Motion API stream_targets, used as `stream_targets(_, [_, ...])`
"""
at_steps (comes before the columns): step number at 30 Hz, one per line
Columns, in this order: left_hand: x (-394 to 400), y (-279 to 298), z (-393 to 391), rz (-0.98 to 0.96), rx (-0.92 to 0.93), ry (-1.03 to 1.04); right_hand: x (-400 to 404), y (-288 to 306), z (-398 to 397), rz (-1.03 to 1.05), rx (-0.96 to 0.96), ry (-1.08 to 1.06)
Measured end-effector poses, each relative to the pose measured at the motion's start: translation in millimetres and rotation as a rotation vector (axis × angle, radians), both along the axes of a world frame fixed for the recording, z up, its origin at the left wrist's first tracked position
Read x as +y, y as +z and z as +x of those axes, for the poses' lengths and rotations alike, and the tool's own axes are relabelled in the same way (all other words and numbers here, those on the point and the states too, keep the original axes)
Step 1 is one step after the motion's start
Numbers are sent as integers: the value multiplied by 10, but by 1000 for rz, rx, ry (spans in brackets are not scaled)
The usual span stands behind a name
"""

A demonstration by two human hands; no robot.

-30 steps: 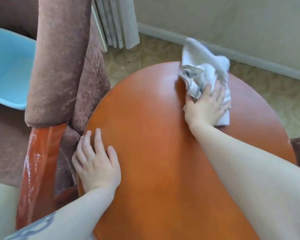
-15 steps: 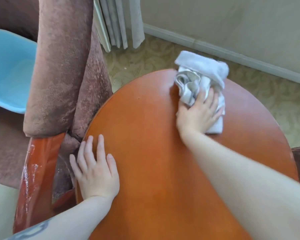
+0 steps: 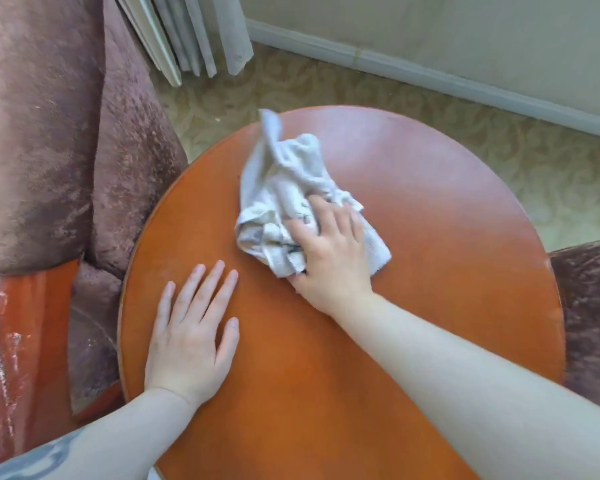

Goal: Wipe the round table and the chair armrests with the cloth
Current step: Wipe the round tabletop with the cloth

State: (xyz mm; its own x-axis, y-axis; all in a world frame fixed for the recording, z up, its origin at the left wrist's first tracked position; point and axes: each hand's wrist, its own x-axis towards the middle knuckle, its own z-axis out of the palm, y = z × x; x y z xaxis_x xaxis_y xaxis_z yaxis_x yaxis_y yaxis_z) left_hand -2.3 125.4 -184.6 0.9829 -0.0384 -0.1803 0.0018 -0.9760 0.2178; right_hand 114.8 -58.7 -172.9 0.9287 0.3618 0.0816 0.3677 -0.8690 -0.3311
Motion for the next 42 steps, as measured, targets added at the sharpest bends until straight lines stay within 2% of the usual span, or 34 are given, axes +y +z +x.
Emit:
stream_targets(2, [-11,5,14,10,1,11,-144,143,466,-151,-83,412])
stream_targets(3, [-15,3,17,17,4,12,-252,186,719,-217,-115,488])
stream_targets(4, [-15,3,16,26,4,10,-377,198,932,-245,-108,473])
stream_targets(6, [-9,-4,9,41,-2,2,-714,145,1099,-161,1,222])
stream_targets(8, [-4,-15,2,46,-9,-1,-992,90,830,-33,98,-125])
stream_targets(9, [-4,-15,2,41,-12,0,-1020,62,560,5,83,-264])
stream_targets(10, [-10,-12,3,36,-17,8,-936,41,241,20,56,-330])
stream_targets(11, [-17,-8,3,34,-27,17,-766,8,-68,27,53,-309])
stream_targets(12, [-27,-5,4,31,-43,22,-538,-13,-314,35,62,-209])
stream_targets(14, [-45,-10,-1,7,-97,18,-99,-7,-507,11,93,162])
stream_targets(16, [-35,-37,1,1,-148,25,42,-39,-139,-93,80,466])
stream_targets(17, [-24,-55,-5,12,-149,25,-4,-54,135,-174,69,502])
stream_targets(18, [-15,-68,-18,22,-140,20,-104,-56,393,-228,89,429])
stream_targets(20, [-10,-72,-20,27,-136,17,-320,-104,662,-171,108,-2])
stream_targets(22, [-17,-74,-17,37,-148,58,-258,-142,434,-60,61,-489])
stream_targets(23, [-14,-72,-20,30,-165,115,-101,-138,227,-24,41,-616])
stream_targets(24, [-5,-71,-22,3,-193,190,75,-139,18,9,36,-633])
stream_targets(27, [27,-66,-41,-182,-319,417,507,-134,-298,16,69,-433])
stream_targets(30, [65,-58,-54,-324,-448,562,798,-134,-124,107,176,-561])
stream_targets(31, [69,-54,-60,-356,-479,601,899,-99,-148,117,189,-538])
stream_targets(32, [76,-50,-64,-390,-507,632,964,-62,-239,96,181,-414])
stream_targets(33, [85,-45,-74,-424,-535,650,981,-42,-395,81,177,-194])
stream_targets(36, [114,-53,-98,-492,-594,600,523,-55,-752,-20,145,612])
stream_targets(37, [119,-61,-113,-507,-604,571,239,-53,-639,-80,87,785])
stream_targets(38, [117,-62,-129,-526,-615,560,-12,-64,-443,-149,14,870])
stream_targets(39, [117,-58,-132,-540,-629,567,-182,-71,-221,-190,-29,832])
stream_targets(40, [127,-58,-124,-548,-636,584,-231,-75,-33,-186,-3,657])
stream_targets(42, [133,-46,-129,-561,-607,615,87,-94,86,-42,68,9])
